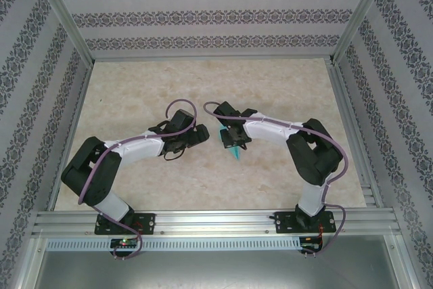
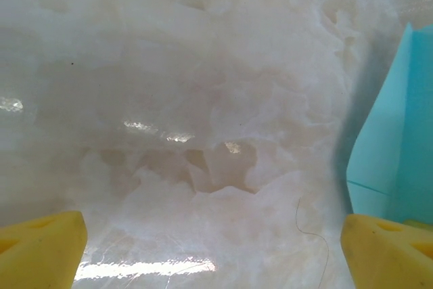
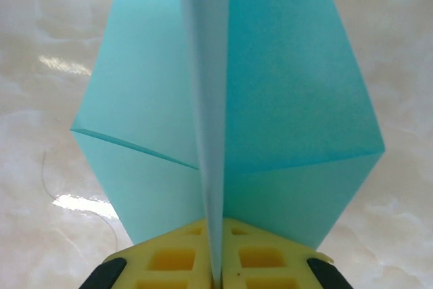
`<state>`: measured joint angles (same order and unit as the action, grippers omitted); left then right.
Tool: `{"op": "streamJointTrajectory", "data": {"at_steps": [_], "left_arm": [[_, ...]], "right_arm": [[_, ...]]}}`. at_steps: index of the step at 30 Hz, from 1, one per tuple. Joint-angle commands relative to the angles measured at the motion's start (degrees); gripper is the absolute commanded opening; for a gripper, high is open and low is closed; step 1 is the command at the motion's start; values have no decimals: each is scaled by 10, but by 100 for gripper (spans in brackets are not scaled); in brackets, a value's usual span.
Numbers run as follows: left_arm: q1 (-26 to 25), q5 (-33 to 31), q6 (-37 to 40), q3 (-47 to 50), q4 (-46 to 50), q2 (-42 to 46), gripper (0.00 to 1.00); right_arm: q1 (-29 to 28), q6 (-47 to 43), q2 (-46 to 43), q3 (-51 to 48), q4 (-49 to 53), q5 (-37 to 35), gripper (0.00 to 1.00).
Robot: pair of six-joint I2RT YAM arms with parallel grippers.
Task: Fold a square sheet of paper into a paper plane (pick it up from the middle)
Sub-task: Move a paper plane to the center of the table.
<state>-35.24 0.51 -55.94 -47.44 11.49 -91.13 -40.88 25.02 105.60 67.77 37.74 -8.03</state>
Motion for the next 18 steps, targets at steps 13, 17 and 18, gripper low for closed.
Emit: {"op": "streamJointTrajectory", "data": {"at_steps": [13, 17, 18], "left_arm": [[7, -12, 9, 9, 10, 1, 100], [7, -10, 8, 8, 9, -1, 100], [8, -9, 8, 8, 10, 0, 100]], "right_arm": [[-15, 23, 38, -3, -42, -56, 19], [-18, 35, 45, -19, -65, -45, 18], [-19, 40, 48, -23, -69, -44, 16]]}}
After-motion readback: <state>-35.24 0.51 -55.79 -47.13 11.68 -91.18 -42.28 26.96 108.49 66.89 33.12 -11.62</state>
